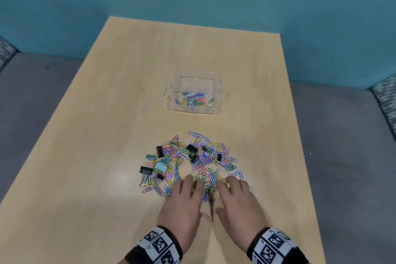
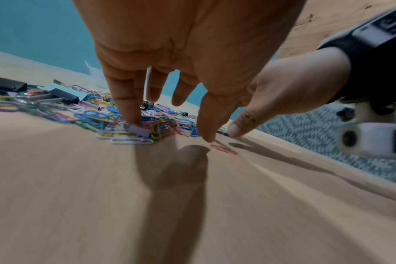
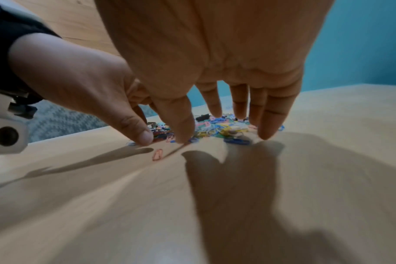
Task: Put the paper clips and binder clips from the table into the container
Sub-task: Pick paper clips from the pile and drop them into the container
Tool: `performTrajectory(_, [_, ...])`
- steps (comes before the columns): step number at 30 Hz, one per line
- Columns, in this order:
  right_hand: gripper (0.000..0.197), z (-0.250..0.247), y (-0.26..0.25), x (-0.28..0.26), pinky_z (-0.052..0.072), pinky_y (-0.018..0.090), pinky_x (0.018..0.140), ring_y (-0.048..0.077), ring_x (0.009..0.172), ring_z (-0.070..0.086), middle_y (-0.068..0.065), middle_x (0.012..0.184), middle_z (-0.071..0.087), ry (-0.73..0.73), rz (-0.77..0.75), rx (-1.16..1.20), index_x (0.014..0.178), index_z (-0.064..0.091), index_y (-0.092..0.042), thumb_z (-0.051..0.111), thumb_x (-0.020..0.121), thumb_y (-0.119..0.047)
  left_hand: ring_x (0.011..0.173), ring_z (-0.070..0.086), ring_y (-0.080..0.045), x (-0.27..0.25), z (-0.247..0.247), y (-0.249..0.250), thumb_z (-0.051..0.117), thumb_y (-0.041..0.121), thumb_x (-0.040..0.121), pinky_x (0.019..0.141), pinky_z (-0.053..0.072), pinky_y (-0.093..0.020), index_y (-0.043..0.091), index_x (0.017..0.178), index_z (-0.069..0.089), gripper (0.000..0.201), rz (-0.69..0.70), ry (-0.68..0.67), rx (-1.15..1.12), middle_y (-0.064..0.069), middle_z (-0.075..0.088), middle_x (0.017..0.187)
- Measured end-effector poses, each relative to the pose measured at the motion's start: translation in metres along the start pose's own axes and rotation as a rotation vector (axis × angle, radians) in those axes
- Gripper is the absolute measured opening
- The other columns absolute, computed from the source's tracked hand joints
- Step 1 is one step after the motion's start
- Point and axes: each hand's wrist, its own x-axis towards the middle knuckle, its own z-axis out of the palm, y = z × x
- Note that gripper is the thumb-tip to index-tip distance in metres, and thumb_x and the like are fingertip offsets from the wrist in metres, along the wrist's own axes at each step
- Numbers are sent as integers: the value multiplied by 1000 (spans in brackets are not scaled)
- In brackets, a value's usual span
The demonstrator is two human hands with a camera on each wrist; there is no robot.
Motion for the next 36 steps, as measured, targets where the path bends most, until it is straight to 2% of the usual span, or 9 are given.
performTrajectory(3, [82,3,-4,7,43,41,93,29,129,33,4,147,29,-46,36,3,146,21,-28,64,77,-41,134,16,-33,16,2,1,60,39,84,110,29,-44,19,146,6,85,-55,4,19,-10,8,152])
performTrajectory(8, [70,6,-14,40,41,45,93,34,128,36,8,150,31,10,-7,-23,145,29,-25,53,79,-35,137,16,-32,41,1,-5,55,35,87,110,25,-41,21,147,12,76,-130,27,37,-10,13,154])
performTrajectory(14, [52,1,-16,54,47,42,84,33,110,44,8,126,48,7,-87,-79,135,43,-16,48,83,-17,123,29,-31,47,-18,-9,50,17,85,96,38,-39,18,141,28,61,-99,-14,81,-8,28,141])
performTrajectory(18, [58,-7,-14,51,47,43,84,35,108,43,12,120,47,-44,-169,-97,131,44,-11,26,76,-12,111,35,-29,45,-25,-8,45,3,79,85,39,-36,14,123,44,45,-46,-46,105,-9,39,124])
performTrajectory(22, [47,-10,-11,52,45,40,82,32,109,39,12,120,42,-98,-155,-58,124,44,-10,53,79,-1,105,38,-26,45,-27,-11,61,6,75,82,37,-34,14,112,47,40,-21,-81,79,-7,41,116])
performTrajectory(26, [41,-9,-7,56,43,41,77,30,102,42,9,113,44,-103,-162,-18,110,47,-13,41,76,8,104,39,-24,47,-27,-15,75,20,73,81,35,-31,16,109,48,46,-10,-108,53,-4,42,113])
performTrajectory(29, [41,-8,-1,60,39,39,71,29,94,45,8,108,45,-119,-167,30,106,49,-14,42,72,9,93,41,-20,47,-26,-19,70,13,73,70,31,-28,16,97,50,31,4,-52,-8,-4,44,103])
performTrajectory(33, [27,-11,2,64,27,31,58,22,74,40,1,87,40,-137,-104,138,83,43,-19,42,77,8,59,38,-15,51,-20,-26,66,-5,65,51,26,-26,17,65,46,30,-97,0,-150,4,38,71])
performTrajectory(36, [20,-20,7,64,27,31,57,22,74,43,-1,83,41,-177,-65,200,78,43,-17,43,81,3,70,51,-17,54,-19,-32,52,2,82,59,37,-28,16,78,61,17,-149,41,-280,2,49,81])
